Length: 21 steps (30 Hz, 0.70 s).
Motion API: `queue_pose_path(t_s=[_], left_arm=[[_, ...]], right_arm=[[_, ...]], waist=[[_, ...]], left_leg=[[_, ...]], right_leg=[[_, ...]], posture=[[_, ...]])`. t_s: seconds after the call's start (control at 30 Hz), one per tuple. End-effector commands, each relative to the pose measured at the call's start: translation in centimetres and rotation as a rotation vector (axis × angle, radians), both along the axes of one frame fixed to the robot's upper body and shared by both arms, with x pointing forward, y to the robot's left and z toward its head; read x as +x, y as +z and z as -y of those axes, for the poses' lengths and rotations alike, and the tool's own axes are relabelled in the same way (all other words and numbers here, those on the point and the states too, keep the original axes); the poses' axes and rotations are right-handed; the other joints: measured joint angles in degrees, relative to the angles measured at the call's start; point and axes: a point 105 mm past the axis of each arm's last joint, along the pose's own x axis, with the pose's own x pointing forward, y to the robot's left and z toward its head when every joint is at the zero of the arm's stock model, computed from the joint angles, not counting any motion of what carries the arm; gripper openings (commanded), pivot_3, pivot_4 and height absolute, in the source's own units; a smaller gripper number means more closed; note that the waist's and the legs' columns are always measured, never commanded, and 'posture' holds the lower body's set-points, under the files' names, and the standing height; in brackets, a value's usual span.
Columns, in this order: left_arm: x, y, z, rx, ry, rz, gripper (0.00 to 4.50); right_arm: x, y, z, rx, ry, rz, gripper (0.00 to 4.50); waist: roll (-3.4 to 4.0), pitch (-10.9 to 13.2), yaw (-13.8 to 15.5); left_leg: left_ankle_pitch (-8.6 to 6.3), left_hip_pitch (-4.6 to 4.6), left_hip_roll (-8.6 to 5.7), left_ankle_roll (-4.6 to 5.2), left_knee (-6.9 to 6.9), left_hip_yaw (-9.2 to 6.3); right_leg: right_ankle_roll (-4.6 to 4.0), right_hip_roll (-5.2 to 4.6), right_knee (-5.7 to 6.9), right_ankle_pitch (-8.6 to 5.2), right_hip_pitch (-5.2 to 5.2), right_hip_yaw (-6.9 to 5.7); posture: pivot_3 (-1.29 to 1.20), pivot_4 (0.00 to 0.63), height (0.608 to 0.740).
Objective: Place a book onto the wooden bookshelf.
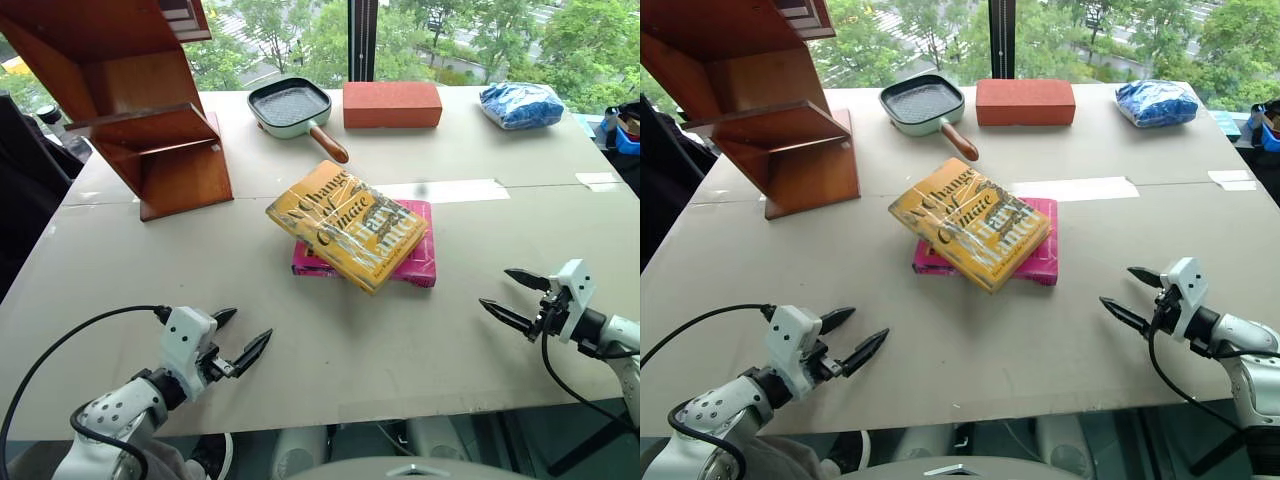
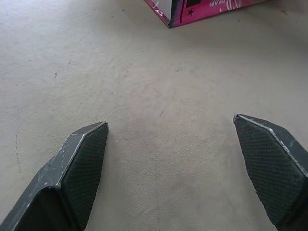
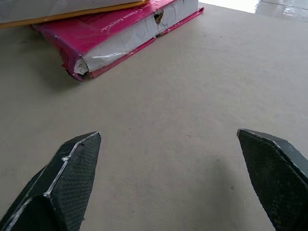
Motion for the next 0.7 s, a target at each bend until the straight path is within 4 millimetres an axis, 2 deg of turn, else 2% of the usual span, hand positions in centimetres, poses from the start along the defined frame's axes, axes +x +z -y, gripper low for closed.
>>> queue_pose_path(t_s=[0.03, 0.17, 0.2, 0.23, 0.27, 0.37, 0.4, 0.43, 0.47, 0.5, 0.53, 0.7], left_arm=[[0.6, 2.2, -0.3, 0.007, -0.024, 0.081, 4.33], [1.6, 4.6, -1.2, -0.009, -0.104, 0.132, 4.33], [1.8, 4.9, -1.5, 0.004, -0.122, 0.132, 4.5], [2.0, 5.3, -1.9, 0.022, -0.15, 0.133, 4.5], [2.2, 5.9, -2.3, 0.035, -0.172, 0.14, 4.5], [2.9, 8.7, -3.1, 0.03, -0.222, 0.18, 4.5], [3.0, 9.5, -3.2, 0.035, -0.244, 0.188, 4.5], [2.9, 10.1, -3.2, 0.04, -0.274, 0.187, 4.5], [2.8, 10.5, -3.2, 0.044, -0.296, 0.184, 4.5], [2.7, 11.1, -3.1, 0.04, -0.317, 0.179, 4.5], [2.6, 11.4, -3.0, 0.036, -0.331, 0.176, 4.5], [2.0, 13.1, -2.4, 0.017, -0.365, 0.178, 4.5]], right_arm=[[2.7, 2.9, -0.2, -0.009, -0.057, 0.131, 4.5], [7.4, 4.7, -2.3, -0.084, -0.06, 0.18, 4.5], [8.4, 5.2, -3.0, -0.087, -0.05, 0.191, 3.9], [9.6, 5.6, -3.8, -0.084, -0.047, 0.195, 3.75], [10.9, 6.1, -4.9, -0.079, -0.037, 0.202, 3.24], [14.3, 7.5, -8.3, -0.061, -0.012, 0.216, 1.78], [15.1, 8.0, -9.6, -0.042, 0.003, 0.213, 1.32], [15.9, 8.4, -10.8, -0.03, 0.02, 0.209, 1.14], [16.3, 8.6, -11.8, -0.029, 0.037, 0.206, 0.59], [16.6, 8.6, -12.8, -0.037, 0.061, 0.2, 0.26], [16.7, 8.5, -13.4, -0.044, 0.077, 0.196, 0.04], [16.4, 8.2, -16.8, -0.071, 0.205, 0.168, 0.04]], waist=[[0.02, 0.0, 0.0], [-0.05, 0.1, -0.3], [-0.01, 0.1, -0.4], [-0.06, 0.1, -0.6], [-0.04, 0.1, -0.8], [-0.14, 0.2, -1.3], [-0.17, 0.2, -1.4], [-0.21, 0.2, -1.4], [-0.21, 0.2, -1.6], [-0.21, 0.2, -1.7], [-0.21, 0.2, -1.7], [-0.21, 0.2, -1.4]], left_leg=[[0.0, 0.0, 0.01, 0.0, 0.0, 0.02], [0.0, 0.01, 0.03, 0.0, 0.02, 0.01], [0.0, 0.03, 0.02, 0.0, 0.02, 0.03], [0.0, 0.01, 0.02, 0.0, 0.0, 0.08], [0.0, 0.01, 0.01, 0.0, -0.03, 0.15], [0.01, -0.17, -0.01, 0.0, -0.2, 0.29], [0.01, -0.16, -0.02, 0.0, -0.23, 0.3], [0.01, -0.23, -0.02, 0.0, -0.25, 0.31], [0.01, -0.27, -0.02, -0.01, -0.26, 0.31], [0.01, -0.27, -0.01, -0.01, -0.28, 0.33], [0.01, -0.26, -0.01, -0.01, -0.37, 0.35], [0.02, -0.28, -0.03, -0.03, -0.82, 0.25]], right_leg=[[0.0, 0.0, 0.02, 0.0, -0.02, 0.0], [-0.02, 0.05, 0.1, 0.01, -0.05, -0.04], [-0.03, 0.06, 0.12, 0.02, -0.05, -0.05], [-0.03, 0.06, 0.1, 0.02, -0.06, -0.07], [-0.14, 0.06, 0.09, 0.07, -0.04, -0.09], [-0.27, 0.06, 0.0, 0.17, -0.2, -0.09], [-0.27, 0.05, -0.03, 0.17, -0.21, -0.09], [-0.27, 0.06, -0.02, 0.18, -0.28, -0.1], [-0.25, 0.06, 0.0, 0.2, -0.35, -0.09], [-0.21, 0.06, 0.0, 0.22, -0.37, -0.08], [-0.21, 0.06, -0.01, 0.22, -0.39, -0.06], [-0.06, -0.06, -0.34, 0.32, -0.39, -0.2]], posture=[[0.0, 0.15, 0.74], [0.0, 0.15, 0.74], [0.0, 0.15, 0.74], [0.0, 0.15, 0.74], [0.0, 0.15, 0.74], [0.0, 0.15, 0.74], [0.0, 0.15, 0.74], [0.0, 0.15, 0.74], [0.0, 0.15, 0.74], [0.0, 0.15, 0.74], [0.0, 0.15, 0.74], [0.0, 0.15, 0.74]])
